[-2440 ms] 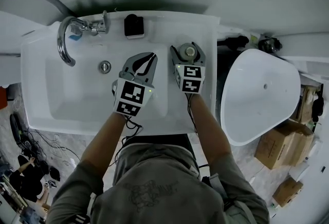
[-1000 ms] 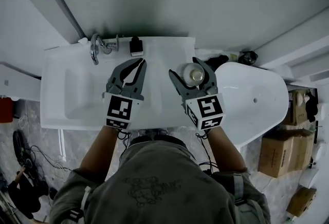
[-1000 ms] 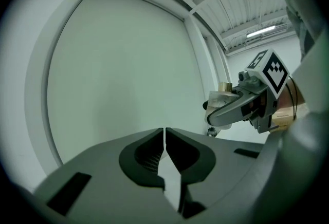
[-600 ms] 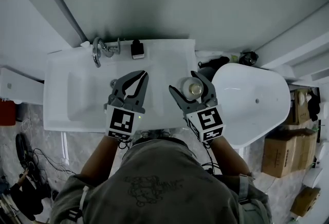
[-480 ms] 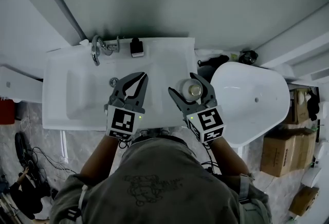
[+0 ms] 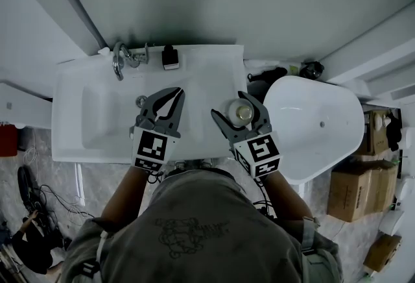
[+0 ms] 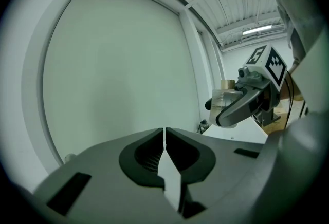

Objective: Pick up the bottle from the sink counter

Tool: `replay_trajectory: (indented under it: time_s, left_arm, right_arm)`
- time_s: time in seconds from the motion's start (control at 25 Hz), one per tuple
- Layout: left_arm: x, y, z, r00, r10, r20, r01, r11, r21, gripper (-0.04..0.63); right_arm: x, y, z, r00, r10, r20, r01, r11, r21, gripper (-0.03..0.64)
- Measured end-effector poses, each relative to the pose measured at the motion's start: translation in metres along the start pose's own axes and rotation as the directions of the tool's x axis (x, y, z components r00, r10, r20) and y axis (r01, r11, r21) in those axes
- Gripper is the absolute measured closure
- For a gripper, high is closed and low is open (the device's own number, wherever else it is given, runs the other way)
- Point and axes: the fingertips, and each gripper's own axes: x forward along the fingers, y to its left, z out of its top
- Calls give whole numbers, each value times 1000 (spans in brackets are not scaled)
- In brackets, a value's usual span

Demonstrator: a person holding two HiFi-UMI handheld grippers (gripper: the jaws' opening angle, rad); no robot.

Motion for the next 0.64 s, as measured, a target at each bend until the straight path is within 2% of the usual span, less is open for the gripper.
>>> replay_trajectory:
  time_s: [0.36,0.64]
  left_arm:
    - [-4,1,1,1000,17,-10,-17,1000,2,569]
    - [-8,-4,8,1000,10,11,-10,1000,16,569]
  right_arm:
    - [-3,1,5,1000,4,5,-4,1000,-1,275]
    - [-6,-3,-2,1000,-4,-7,4,1000,-1,275]
